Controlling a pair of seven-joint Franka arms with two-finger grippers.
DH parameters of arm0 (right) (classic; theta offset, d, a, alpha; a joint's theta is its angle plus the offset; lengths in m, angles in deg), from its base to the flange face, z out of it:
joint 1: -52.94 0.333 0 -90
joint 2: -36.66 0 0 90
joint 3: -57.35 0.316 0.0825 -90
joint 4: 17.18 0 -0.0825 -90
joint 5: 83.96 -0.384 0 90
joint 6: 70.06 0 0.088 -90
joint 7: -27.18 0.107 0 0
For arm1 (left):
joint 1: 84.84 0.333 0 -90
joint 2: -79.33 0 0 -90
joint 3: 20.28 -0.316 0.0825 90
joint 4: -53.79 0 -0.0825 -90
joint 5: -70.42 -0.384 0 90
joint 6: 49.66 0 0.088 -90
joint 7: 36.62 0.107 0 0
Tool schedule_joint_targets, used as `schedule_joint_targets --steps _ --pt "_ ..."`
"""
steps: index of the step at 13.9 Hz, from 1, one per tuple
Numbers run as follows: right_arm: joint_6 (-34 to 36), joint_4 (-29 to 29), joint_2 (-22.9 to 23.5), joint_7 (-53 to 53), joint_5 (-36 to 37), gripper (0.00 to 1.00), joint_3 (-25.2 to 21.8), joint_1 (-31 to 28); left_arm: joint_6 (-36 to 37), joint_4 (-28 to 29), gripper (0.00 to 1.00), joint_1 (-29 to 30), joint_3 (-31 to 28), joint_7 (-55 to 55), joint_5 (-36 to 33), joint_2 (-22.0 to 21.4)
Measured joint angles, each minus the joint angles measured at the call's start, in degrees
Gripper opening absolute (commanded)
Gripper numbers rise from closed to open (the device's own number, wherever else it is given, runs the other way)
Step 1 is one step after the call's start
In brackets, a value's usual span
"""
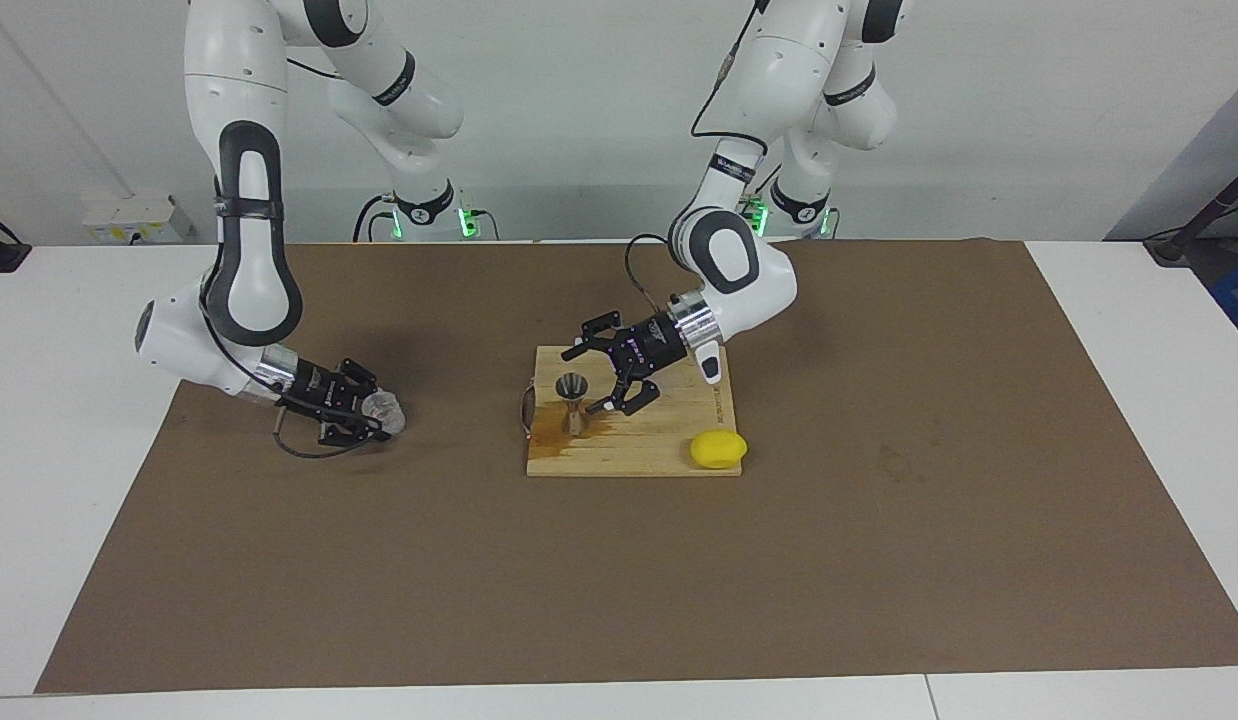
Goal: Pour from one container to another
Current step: 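Open the left gripper and withdraw while the right gripper grasps the glass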
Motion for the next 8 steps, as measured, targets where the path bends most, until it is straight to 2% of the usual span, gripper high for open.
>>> schedule_joint_targets --steps 2,4,5,8 --pt "0.00 0.03 -0.01 0.00 0.00 0.02 0.00 -0.02 -0.44 1.34 1.00 0.02 -0.26 -0.02 0.00 -3.58" --pt "0.00 0.03 -0.04 0.00 0.00 0.00 -0.04 -0.12 -2.68 2.83 1.00 0.48 -1.09 0.00 -0.97 -7.32" --pt "0.00 0.02 -0.09 0.00 0.00 0.00 -0.05 -0.14 -3.71 3.16 1.00 1.46 -1.55 0.07 -3.71 -8.45" --pt "0.00 -0.10 -1.12 0.80 -0.05 0.00 0.03 0.21 -3.47 2.54 1.00 8.64 -1.96 0.04 -18.88 -9.66"
